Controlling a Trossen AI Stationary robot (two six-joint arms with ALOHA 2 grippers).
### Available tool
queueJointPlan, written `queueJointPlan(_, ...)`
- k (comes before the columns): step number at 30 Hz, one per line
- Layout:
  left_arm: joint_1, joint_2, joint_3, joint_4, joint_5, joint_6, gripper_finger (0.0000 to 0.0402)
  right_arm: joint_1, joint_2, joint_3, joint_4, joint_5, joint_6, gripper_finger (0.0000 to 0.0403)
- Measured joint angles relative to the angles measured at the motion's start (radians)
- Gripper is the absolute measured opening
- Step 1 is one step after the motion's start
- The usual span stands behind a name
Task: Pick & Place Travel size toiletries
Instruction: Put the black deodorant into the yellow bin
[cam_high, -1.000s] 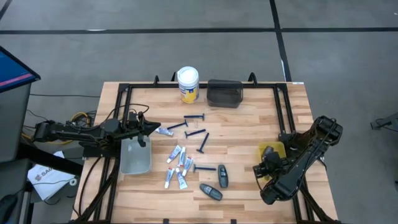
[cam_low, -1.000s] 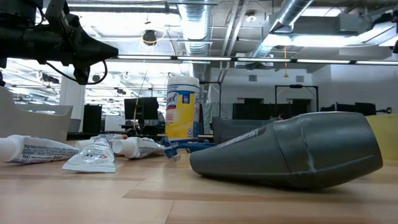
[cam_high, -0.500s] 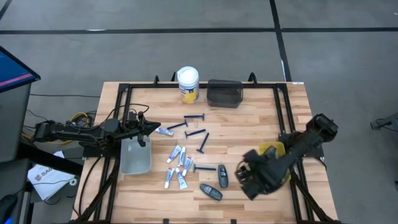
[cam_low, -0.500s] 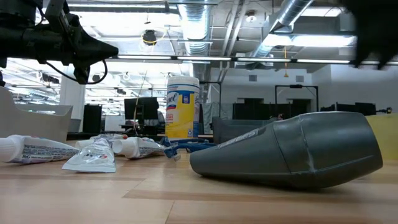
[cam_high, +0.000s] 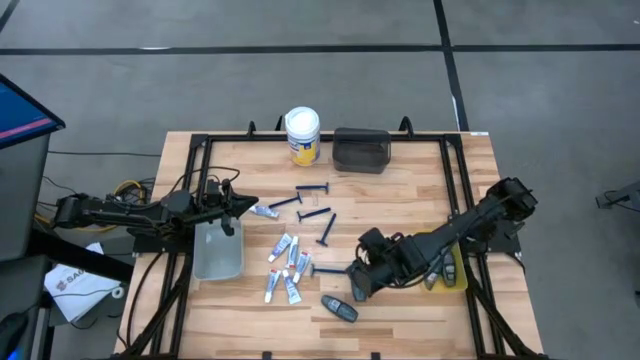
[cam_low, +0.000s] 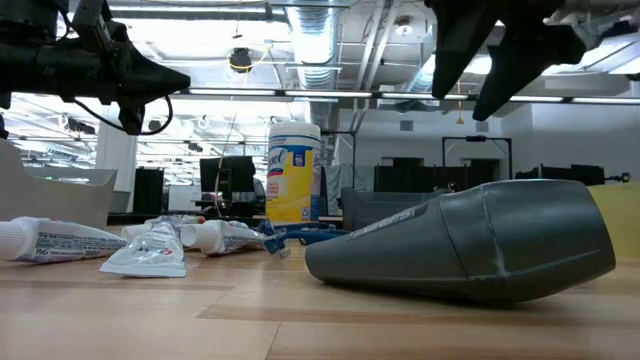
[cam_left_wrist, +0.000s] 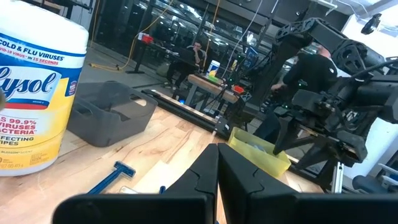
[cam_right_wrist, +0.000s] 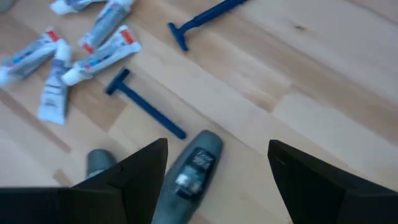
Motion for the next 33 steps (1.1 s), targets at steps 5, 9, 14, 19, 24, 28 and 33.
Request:
queueJointPlan(5, 0.000, 0.000, 0.000, 0.001, 0.000, 0.000, 0.0000, 0.006, 0.059, -0.002, 0.066, -0.020, 0.000, 0.0270)
queueJointPlan(9, 0.000, 0.001, 0.000, 0.009, 0.000, 0.000, 0.0000, 0.016, 0.138, 0.000, 0.083, -0.059, 0.005, 0.0270)
queueJointPlan(14, 0.000, 0.004, 0.000, 0.010, 0.000, 0.000, 0.0000, 0.023, 0.205, 0.000, 0.101, -0.091, 0.056, 0.0270)
queueJointPlan(19, 0.000, 0.008, 0.000, 0.013, 0.000, 0.000, 0.0000, 0.033, 0.238, 0.000, 0.131, -0.103, 0.079, 0.0270)
queueJointPlan(24, 0.000, 0.008, 0.000, 0.016, 0.000, 0.000, 0.0000, 0.044, 0.245, 0.000, 0.188, -0.107, 0.082, 0.0270)
queueJointPlan(28, 0.000, 0.008, 0.000, 0.016, 0.000, 0.000, 0.0000, 0.049, 0.245, 0.000, 0.185, -0.106, 0.082, 0.0270)
queueJointPlan(33, 0.000, 0.008, 0.000, 0.017, 0.000, 0.000, 0.0000, 0.049, 0.267, 0.002, 0.197, -0.106, 0.083, 0.0270)
